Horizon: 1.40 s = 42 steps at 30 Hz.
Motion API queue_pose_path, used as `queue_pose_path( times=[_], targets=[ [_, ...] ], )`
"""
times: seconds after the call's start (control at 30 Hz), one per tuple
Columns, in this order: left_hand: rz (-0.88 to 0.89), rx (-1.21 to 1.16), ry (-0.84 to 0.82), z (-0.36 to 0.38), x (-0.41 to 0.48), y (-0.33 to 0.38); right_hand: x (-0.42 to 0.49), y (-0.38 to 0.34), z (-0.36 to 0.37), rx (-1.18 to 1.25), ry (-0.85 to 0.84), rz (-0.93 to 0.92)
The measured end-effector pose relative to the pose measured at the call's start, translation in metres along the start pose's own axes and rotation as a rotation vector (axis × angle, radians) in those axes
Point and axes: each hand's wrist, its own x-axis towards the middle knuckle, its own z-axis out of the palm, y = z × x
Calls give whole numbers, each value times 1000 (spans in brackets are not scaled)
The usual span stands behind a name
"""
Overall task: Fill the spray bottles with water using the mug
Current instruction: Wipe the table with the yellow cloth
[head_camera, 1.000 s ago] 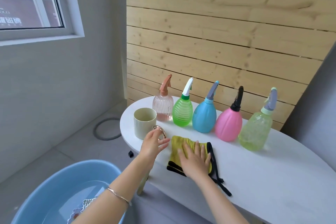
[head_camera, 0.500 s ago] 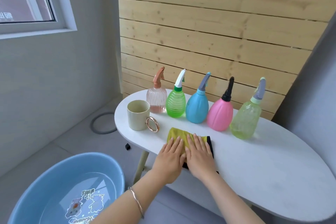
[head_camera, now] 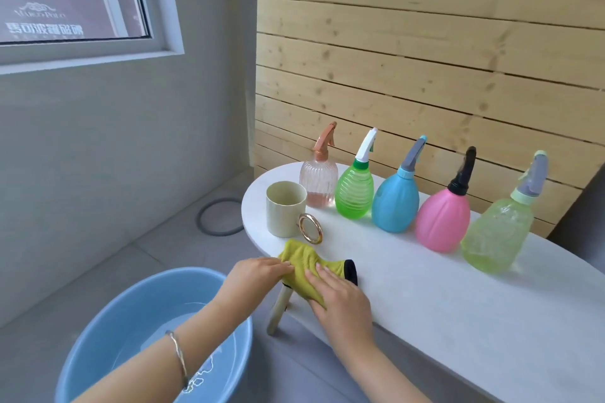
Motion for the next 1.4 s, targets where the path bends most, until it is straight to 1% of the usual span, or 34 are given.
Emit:
queue_pose_path(
  times=[0.07, 0.13, 0.23, 0.37, 0.47, 0.53, 0.6, 0.67, 0.8, 0.9, 1.0, 1.07, 1.17, 1.27, 1.33, 1.37, 1.4],
  targets=[
    [-33, -2, 56, -6, -6, -20, 14, -18, 14, -51, -9, -43],
    [-102, -11, 98, -17, -10, -40, 36, -37, 32, -110, 20, -73],
    [-209, -20, 125, -20, -12, -75, 69, -62, 57, -159, 41, -82],
    [-429, -134, 205, -11, -2, -114, 111, -85, 75, -217, 99, -60],
    [-566, -277, 226, 0, 10, -131, 134, -91, 83, -226, 152, -62],
    [-625, -394, 251, 7, 14, -137, 146, -91, 90, -222, 200, -87],
    [-638, -429, 290, 12, 15, -140, 152, -87, 94, -209, 268, -140],
    [-571, -337, 317, 13, 12, -142, 150, -81, 95, -184, 290, -194],
    [-316, -224, 279, 5, -6, -124, 114, -58, 87, -184, 284, -247],
    [-79, -165, 167, -2, -13, -95, 75, -30, 68, -128, 265, -290],
    [41, -181, 41, -3, -10, -57, 41, -3, 37, -49, 218, -271],
    [89, -161, -21, 1, -6, -29, 18, 13, 17, -19, 175, -216],
    [130, -100, -158, 8, 4, 6, -15, 32, -9, 1, 133, -114],
    [124, -20, -276, 12, 28, 49, -47, 58, -36, -18, 81, 23],
    [142, -104, -344, 21, 45, 82, -70, 77, -55, -44, 46, 126],
    [118, -148, -446, 26, 51, 93, -78, 83, -61, -58, 33, 165],
    [114, -178, -503, 33, 59, 110, -90, 93, -69, -74, 35, 208]
  ],
)
